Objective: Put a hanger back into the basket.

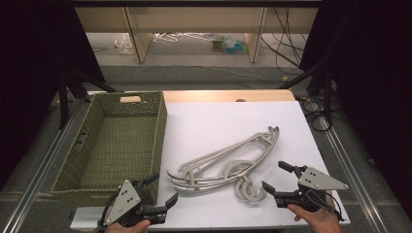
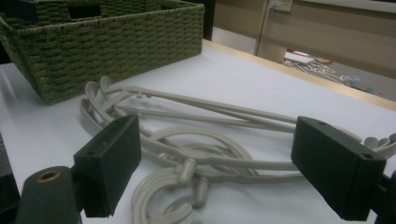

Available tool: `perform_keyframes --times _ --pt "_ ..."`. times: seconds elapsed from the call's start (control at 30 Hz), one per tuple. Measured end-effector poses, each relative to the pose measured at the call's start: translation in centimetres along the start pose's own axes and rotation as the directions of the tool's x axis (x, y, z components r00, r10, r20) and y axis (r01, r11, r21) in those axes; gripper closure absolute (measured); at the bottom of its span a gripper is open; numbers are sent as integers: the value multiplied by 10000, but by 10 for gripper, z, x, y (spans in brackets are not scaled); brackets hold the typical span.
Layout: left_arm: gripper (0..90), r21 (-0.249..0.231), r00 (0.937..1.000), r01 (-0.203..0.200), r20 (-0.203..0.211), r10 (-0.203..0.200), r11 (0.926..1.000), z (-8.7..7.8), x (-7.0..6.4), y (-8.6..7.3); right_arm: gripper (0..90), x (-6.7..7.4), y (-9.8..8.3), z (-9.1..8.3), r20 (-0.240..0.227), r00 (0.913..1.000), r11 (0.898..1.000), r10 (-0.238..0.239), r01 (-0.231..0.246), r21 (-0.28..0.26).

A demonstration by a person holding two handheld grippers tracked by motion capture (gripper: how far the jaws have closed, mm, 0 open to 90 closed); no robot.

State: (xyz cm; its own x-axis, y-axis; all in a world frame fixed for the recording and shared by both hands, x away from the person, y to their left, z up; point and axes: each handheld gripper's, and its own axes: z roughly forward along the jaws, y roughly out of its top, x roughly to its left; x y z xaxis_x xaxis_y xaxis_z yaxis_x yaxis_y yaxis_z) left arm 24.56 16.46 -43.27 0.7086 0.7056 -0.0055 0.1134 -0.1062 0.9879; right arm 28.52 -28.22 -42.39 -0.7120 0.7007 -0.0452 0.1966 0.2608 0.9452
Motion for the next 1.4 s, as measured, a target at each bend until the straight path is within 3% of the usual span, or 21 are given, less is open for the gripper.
perform_keyframes --times 0.17,0.27,0.43,0.53,0.63,0.87,0.97,1.03,1.07,1.17,1.23,1.4 --pt "159 48 10000 -53 48 53 10000 1 -1 0 167 -4 -1 0 -118 9999 9995 37 -34 306" --pt "160 91 9999 147 69 -147 9999 1 -3 -1 173 -10 -1 3 -151 9993 9986 -348 354 381" --pt "160 137 9999 -71 85 69 9999 2 -2 -1 192 -19 0 9 -319 9974 9951 -652 674 730" --pt "160 164 9999 -104 114 103 9998 3 -2 -1 234 -23 1 12 -680 9906 9870 -1187 1252 1006" --pt "160 189 9999 -102 113 100 9998 3 -3 -1 254 -26 2 15 -1076 9839 9802 -1424 1553 1232" --pt "160 189 9996 -36 287 30 9998 7 -7 -3 283 -33 3 28 -1604 9675 9594 -1954 2225 1733" --pt "160 349 9992 -274 301 263 9990 7 -8 -2 289 -37 5 35 -1751 9577 9432 -2284 2622 2041" --pt "160 325 9994 -68 332 58 9994 8 -10 -3 296 -39 6 38 -1833 9547 9377 -2346 2720 2164" --pt "160 352 9991 -220 377 206 9991 8 -9 -2 300 -40 7 41 -1901 9509 9349 -2440 2828 2144" --pt "160 403 9992 -129 376 114 9991 9 -11 -3 317 -43 9 50 -2127 9372 9196 -2764 3222 2246" --pt "160 400 9988 -312 397 296 9987 9 -11 -3 325 -45 10 55 -2196 9347 9146 -2796 3289 2354" --pt "160 476 9989 -227 432 207 9986 10 -13 -3 336 -51 8 69 -2446 9190 8845 -3092 3724 2811"
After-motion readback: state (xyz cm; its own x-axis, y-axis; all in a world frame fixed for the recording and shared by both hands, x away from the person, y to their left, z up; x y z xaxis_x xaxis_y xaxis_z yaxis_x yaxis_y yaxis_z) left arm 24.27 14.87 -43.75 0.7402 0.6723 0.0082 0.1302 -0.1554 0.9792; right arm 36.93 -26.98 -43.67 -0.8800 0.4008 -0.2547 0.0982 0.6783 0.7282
